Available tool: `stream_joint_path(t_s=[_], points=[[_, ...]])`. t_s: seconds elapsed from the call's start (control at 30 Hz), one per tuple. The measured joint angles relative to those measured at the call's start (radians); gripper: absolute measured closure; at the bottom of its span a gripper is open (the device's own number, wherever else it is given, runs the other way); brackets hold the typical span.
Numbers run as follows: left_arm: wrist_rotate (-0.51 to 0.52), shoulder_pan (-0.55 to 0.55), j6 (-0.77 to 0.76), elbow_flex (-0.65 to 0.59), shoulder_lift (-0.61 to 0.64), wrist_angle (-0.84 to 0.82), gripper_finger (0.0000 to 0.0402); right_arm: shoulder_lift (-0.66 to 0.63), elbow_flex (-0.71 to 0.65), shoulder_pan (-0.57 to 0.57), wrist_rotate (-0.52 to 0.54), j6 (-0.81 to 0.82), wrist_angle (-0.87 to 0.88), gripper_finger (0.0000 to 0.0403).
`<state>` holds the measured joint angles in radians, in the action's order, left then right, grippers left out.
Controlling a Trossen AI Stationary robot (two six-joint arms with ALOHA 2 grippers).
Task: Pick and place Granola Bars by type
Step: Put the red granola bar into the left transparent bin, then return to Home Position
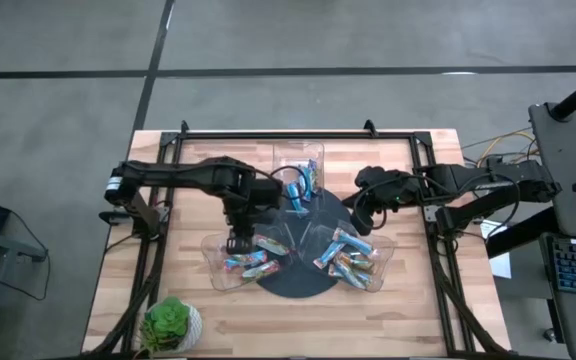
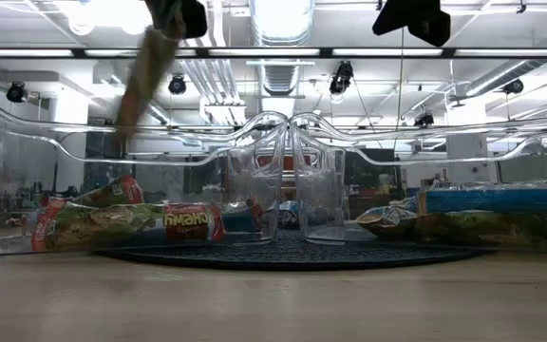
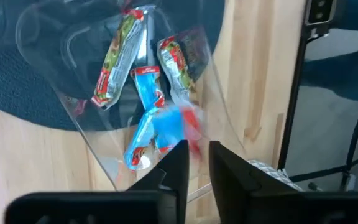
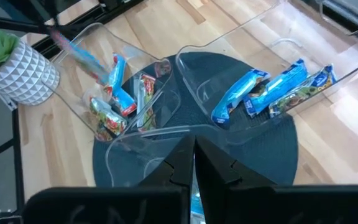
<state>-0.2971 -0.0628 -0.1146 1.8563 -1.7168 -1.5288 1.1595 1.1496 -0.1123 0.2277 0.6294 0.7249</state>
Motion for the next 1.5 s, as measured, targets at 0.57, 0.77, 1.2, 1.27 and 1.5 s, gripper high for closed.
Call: stream_joint_path(t_s=[0.57, 0.77, 1.2, 1.27, 1.5], points=[[0.003, 0.003, 0.033, -0.076, -0.001, 0.000, 0.0282, 0.000, 0.000, 0.000, -0.019, 0.000, 0.000, 0.0394], [0.023, 0.003, 0.095, -0.076, -0.001, 0.001, 0.0296, 0.000, 0.000, 0.000, -0.019, -0.001, 0.000, 0.0394], [0.056, 0.025, 0.109, -0.094, 0.082, 0.170, 0.0397, 0.000, 0.000, 0.000, -0.020, -0.038, 0.001, 0.0394], [0.069, 0.036, 0.109, -0.102, 0.114, 0.220, 0.0397, 0.000, 0.000, 0.000, -0.020, -0.039, 0.001, 0.0394], [0.284, 0.051, 0.111, -0.128, 0.227, 0.378, 0.0397, 0.000, 0.000, 0.000, -0.020, -0.039, 0.000, 0.0394]])
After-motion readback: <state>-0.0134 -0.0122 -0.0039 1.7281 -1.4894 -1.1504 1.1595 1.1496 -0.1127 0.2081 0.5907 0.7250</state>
